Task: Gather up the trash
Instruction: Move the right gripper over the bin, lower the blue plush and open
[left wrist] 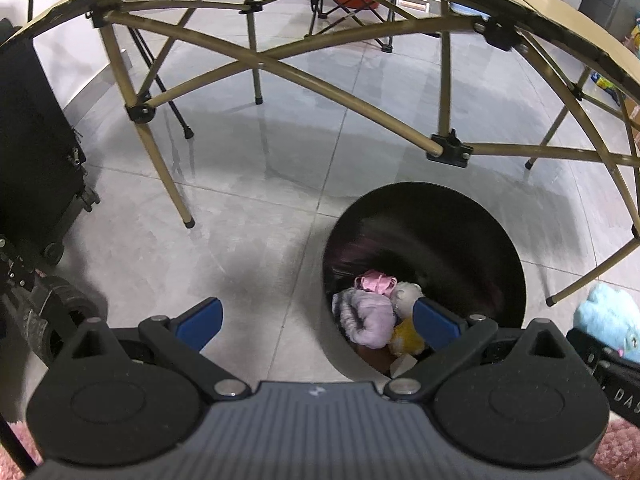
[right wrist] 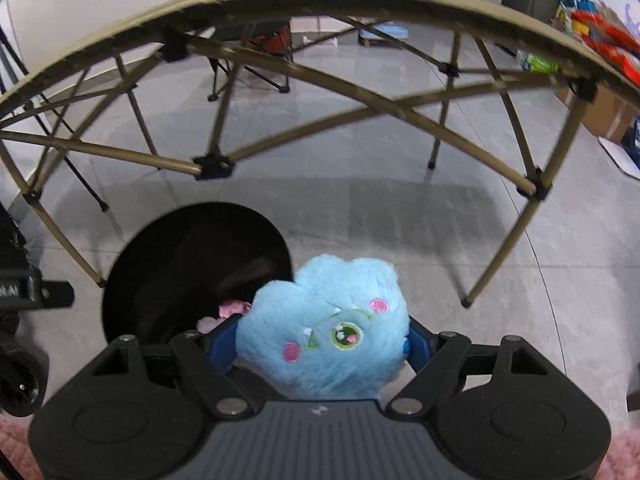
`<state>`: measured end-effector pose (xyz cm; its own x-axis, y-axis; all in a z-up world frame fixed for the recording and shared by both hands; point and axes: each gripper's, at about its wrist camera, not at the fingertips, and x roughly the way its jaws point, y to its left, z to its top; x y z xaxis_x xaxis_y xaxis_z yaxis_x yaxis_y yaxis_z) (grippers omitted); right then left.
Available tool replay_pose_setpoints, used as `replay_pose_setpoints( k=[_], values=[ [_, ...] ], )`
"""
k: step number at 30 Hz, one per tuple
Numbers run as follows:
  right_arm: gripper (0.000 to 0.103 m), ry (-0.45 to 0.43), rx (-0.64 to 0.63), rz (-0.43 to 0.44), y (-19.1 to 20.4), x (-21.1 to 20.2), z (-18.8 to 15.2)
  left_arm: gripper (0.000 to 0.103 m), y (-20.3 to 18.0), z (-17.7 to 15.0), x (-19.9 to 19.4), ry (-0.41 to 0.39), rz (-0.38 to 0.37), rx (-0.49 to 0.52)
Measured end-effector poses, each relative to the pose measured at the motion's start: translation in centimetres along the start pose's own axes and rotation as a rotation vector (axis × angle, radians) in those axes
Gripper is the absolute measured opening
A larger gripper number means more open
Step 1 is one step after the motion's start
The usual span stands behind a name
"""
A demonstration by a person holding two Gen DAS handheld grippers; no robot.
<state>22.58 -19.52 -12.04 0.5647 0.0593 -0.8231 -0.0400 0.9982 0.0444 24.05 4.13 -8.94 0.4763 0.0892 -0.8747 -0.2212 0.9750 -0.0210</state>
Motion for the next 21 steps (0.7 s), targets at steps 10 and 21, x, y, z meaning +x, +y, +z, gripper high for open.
replay_pose_setpoints(
  k=[10,21],
  values=[
    [0.08,-0.013,-0.067,0.049,4.3,-0.1,1.5,0.103,3.6,-0.2,-0.9,-0.025,0.016,-0.061],
    [0.08,0.018,-0.118,0.084,8.5,1.1,2.3,0.103,8.0,-0.6,-1.2,-0.032,0.037,-0.142]
  ],
)
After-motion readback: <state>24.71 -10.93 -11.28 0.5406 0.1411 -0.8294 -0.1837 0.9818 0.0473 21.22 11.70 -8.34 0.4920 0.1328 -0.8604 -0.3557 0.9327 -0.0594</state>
